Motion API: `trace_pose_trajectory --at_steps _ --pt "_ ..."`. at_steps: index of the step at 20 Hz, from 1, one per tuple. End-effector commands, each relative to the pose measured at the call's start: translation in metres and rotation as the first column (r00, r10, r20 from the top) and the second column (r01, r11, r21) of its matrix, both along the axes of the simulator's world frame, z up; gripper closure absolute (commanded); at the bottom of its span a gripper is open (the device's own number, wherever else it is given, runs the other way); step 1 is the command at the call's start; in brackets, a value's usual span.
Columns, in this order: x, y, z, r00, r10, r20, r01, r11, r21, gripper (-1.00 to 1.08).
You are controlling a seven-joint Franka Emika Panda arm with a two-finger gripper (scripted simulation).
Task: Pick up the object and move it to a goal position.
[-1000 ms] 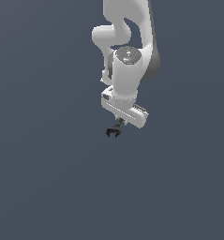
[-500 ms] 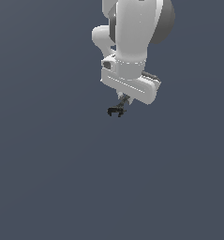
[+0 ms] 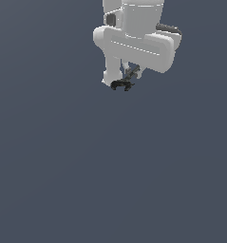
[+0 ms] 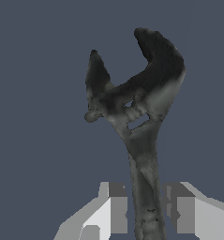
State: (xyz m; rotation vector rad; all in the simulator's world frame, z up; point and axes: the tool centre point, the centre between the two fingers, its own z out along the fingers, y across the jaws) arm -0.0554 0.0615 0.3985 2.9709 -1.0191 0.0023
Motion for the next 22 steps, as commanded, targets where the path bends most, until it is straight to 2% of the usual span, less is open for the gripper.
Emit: trace_pose_trajectory --at_steps 1,11,22 --pt "-0.002 0.002 0.024 1.0 0.0 -0.001 0.0 1.0 0.0 1.08" --pt "-0.004 0.008 0.086 1.0 0.002 -0.001 -0.002 1.0 0.001 1.08" --pt "-0.003 0.009 0.099 1.0 0.003 -0.001 -0.003 1.0 0.001 1.08"
